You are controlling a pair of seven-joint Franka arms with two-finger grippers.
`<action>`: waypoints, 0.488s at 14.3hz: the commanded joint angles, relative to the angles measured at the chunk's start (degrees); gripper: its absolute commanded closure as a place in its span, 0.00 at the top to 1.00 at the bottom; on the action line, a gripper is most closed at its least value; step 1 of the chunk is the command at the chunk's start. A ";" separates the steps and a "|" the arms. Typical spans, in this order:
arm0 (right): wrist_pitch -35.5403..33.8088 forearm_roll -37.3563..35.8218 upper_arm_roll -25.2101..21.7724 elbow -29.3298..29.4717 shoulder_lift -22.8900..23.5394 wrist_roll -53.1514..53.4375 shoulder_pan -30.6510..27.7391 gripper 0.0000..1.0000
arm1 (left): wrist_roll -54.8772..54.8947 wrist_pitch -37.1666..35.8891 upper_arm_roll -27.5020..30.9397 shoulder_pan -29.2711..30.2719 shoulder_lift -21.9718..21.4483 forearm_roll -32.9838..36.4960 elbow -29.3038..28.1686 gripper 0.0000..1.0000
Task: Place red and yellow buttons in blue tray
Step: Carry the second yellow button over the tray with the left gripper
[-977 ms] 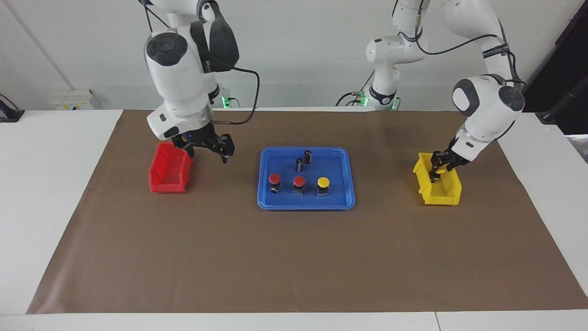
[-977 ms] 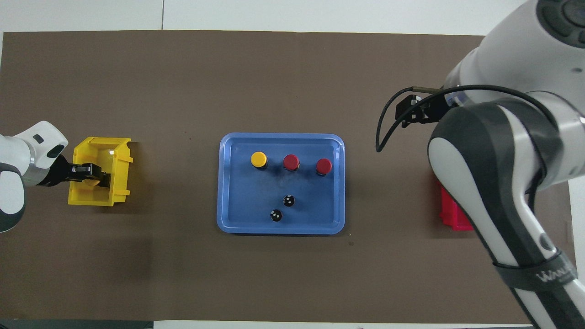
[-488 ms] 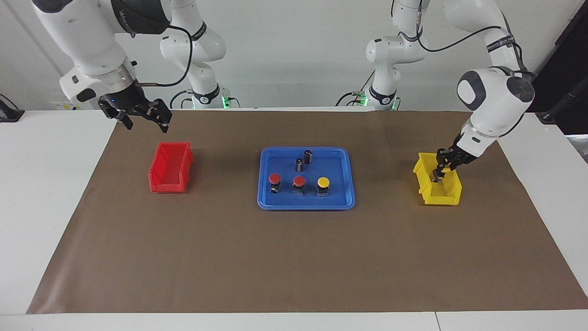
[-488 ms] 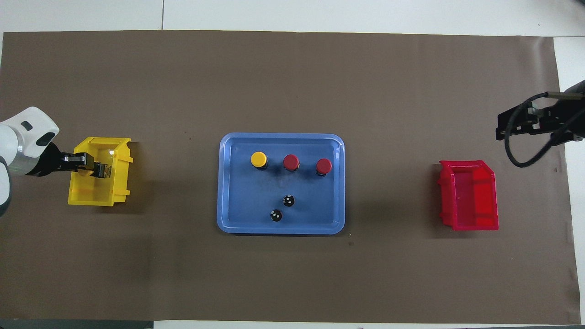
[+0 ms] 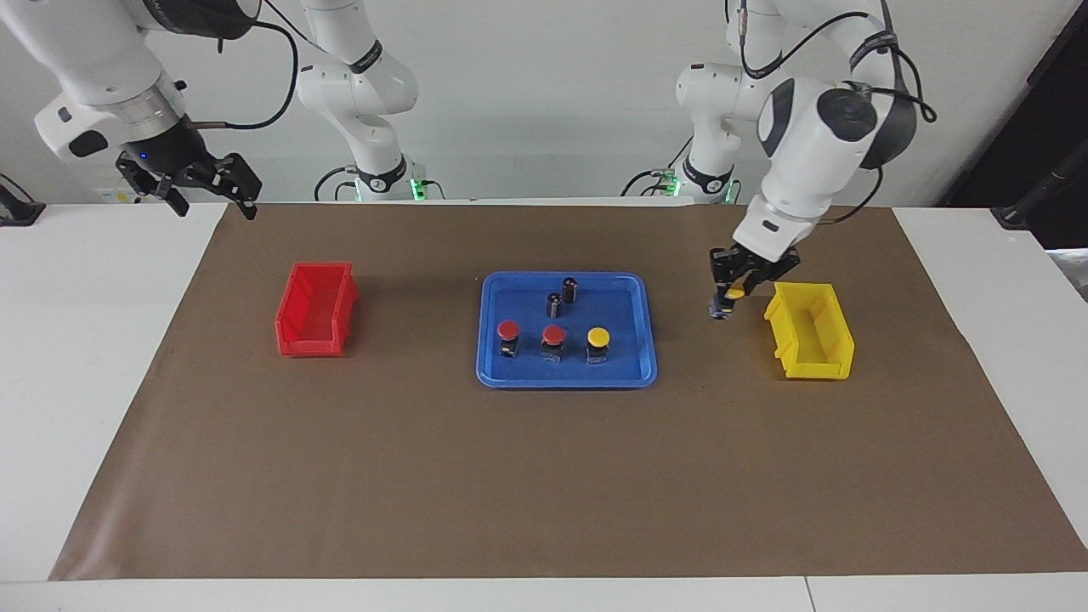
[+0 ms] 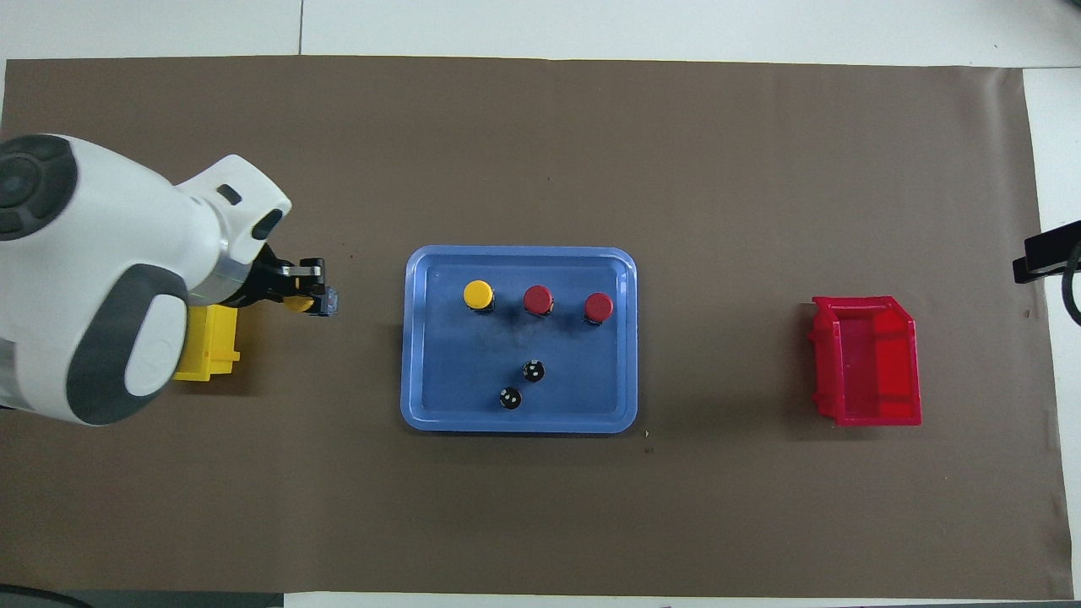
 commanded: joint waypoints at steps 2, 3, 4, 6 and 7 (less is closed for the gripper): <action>2.63 -0.67 0.90 -5.66 -3.54 -0.85 -0.40 1.00 | -9.38 5.49 1.02 -8.09 4.67 1.31 0.64 0.02; 2.10 -0.58 0.90 -5.39 -3.54 -0.93 -0.39 1.00 | -10.09 6.29 0.93 -8.45 5.54 1.31 0.46 0.02; 1.84 -0.58 0.90 -5.31 -3.54 -0.93 -0.39 1.00 | -10.88 7.17 0.93 -8.80 6.42 1.40 0.37 0.01; 1.48 -0.58 0.90 -5.13 -3.54 -0.93 -0.57 1.00 | -12.38 9.37 1.02 -10.12 8.53 1.40 0.28 0.02; 1.57 -0.58 0.90 -5.13 -3.54 -0.85 -0.48 1.00 | -12.38 9.90 1.02 -10.12 9.06 1.40 0.20 0.02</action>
